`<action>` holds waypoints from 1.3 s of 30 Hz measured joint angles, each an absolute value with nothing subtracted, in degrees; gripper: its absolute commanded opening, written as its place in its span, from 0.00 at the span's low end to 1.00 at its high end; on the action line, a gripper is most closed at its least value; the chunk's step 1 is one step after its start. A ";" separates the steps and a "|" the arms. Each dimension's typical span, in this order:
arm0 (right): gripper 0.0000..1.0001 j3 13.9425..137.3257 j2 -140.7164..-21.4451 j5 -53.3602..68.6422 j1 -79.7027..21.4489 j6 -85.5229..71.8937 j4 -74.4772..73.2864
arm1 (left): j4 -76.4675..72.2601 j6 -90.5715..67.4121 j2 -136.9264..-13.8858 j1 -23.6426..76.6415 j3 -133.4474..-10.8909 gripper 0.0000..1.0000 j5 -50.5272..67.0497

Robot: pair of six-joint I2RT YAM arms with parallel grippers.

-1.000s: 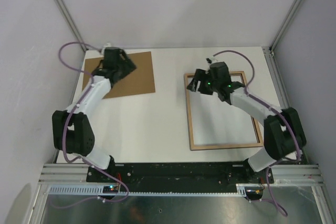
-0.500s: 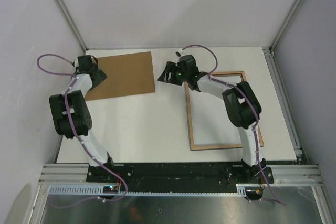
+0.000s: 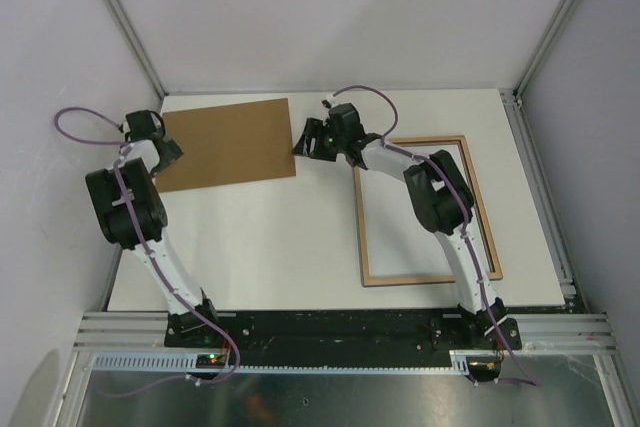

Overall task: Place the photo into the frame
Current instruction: Move the backboard to the center of the board.

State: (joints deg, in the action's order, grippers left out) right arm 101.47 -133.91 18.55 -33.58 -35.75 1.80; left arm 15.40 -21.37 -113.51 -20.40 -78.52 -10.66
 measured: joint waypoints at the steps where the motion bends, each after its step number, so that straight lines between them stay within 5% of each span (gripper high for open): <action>1: 0.71 101.86 -134.32 18.55 -33.58 -35.70 1.72 | 15.18 -21.12 -113.78 -20.71 -78.81 0.81 -10.79; 39: 0.73 104.90 -138.78 23.70 -35.14 -34.57 1.17 | 12.32 -21.12 -116.03 -20.97 -77.58 0.82 -5.32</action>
State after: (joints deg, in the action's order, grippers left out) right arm 104.90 -138.78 23.70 -35.14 -34.57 1.17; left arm 12.32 -21.12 -116.03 -20.97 -77.58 -5.32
